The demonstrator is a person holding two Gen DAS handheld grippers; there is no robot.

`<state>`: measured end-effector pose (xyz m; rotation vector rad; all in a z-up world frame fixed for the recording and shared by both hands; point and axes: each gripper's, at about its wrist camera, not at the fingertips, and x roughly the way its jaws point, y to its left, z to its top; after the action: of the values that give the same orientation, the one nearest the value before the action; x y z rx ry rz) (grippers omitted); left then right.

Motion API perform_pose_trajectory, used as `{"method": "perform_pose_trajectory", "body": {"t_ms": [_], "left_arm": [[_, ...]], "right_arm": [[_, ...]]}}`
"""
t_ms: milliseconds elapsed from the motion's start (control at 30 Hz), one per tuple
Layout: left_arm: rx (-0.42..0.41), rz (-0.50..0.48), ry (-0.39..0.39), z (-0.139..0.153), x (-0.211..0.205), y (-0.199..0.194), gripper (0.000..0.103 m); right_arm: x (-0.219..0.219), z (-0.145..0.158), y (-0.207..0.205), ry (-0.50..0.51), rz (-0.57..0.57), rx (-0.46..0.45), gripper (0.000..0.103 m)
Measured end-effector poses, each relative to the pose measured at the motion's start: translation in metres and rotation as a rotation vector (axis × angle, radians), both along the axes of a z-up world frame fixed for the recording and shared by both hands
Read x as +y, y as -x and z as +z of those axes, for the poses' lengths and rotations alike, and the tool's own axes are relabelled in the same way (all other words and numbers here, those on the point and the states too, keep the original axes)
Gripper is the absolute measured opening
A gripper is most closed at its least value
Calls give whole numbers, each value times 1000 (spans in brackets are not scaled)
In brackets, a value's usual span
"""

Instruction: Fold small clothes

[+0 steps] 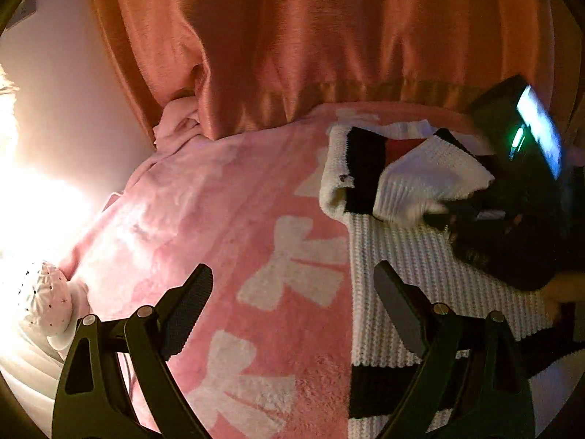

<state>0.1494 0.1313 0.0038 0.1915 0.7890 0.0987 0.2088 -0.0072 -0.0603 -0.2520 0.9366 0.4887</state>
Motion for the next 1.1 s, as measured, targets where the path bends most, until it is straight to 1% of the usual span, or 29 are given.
{"method": "perform_pose_trajectory", "body": {"t_ms": [100, 167, 200, 267, 300, 367, 400, 433, 467, 533, 567, 600, 633, 700, 733, 767, 833, 900, 933, 1000, 1033, 1100], "left_arm": [[9, -14, 1, -1, -7, 0, 87], [11, -19, -2, -2, -13, -2, 87], [11, -21, -1, -2, -15, -2, 87], [13, -24, -4, -2, -22, -4, 87], [14, -29, -3, -3, -27, -6, 87], [18, -38, -6, -4, -36, -9, 87], [26, -48, -4, -6, -42, -12, 87], [34, -56, 5, -7, -46, -15, 87], [51, -70, 36, -9, -53, -21, 87], [88, -89, 111, -13, -62, -34, 87], [112, -93, 161, -16, -68, -45, 87], [119, -89, 176, -18, -72, -51, 87], [120, -86, 191, -19, -76, -59, 87], [107, -72, 186, -19, -81, -69, 87], [101, -65, 189, -19, -83, -72, 87], [101, -58, 204, -20, -84, -78, 88], [111, -36, 227, -22, -85, -88, 88], [134, -13, 248, -28, -84, -98, 88], [143, 2, 249, -31, -83, -102, 88], [157, 30, 252, -37, -79, -107, 88], [161, 42, 247, -39, -78, -109, 88], [162, 46, 245, -40, -76, -110, 88]], "right_arm": [[-41, 37, 8, -162, -106, -25, 11], [-82, 65, 17, -271, -207, -50, 11], [-111, 81, 23, -333, -275, -64, 11], [-163, 100, 33, -394, -395, -80, 11], [-186, 104, 37, -400, -443, -74, 11], [-222, 96, 43, -369, -519, -56, 13], [-240, 81, 43, -347, -554, -21, 13], [-255, 60, 39, -330, -578, 35, 14], [-263, 43, 37, -326, -596, 72, 17], [-282, 3, 34, -335, -646, 157, 18], [-289, -16, 33, -329, -685, 203, 19], [-293, -23, 31, -333, -694, 230, 20], [-293, -24, 29, -351, -692, 231, 21], [-291, -10, 34, -359, -687, 186, 36], [-288, -4, 37, -360, -688, 160, 54], [-287, 0, 39, -358, -690, 143, 61], [-287, -1, 38, -350, -684, 148, 62], [-287, -11, 33, -353, -689, 175, 62], [-291, -14, 33, -353, -692, 183, 58], [-294, -18, 26, -358, -689, 187, 17], [-293, -18, 20, -366, -695, 197, 7], [-297, -3, 21, -407, -707, 147, 7]]}}
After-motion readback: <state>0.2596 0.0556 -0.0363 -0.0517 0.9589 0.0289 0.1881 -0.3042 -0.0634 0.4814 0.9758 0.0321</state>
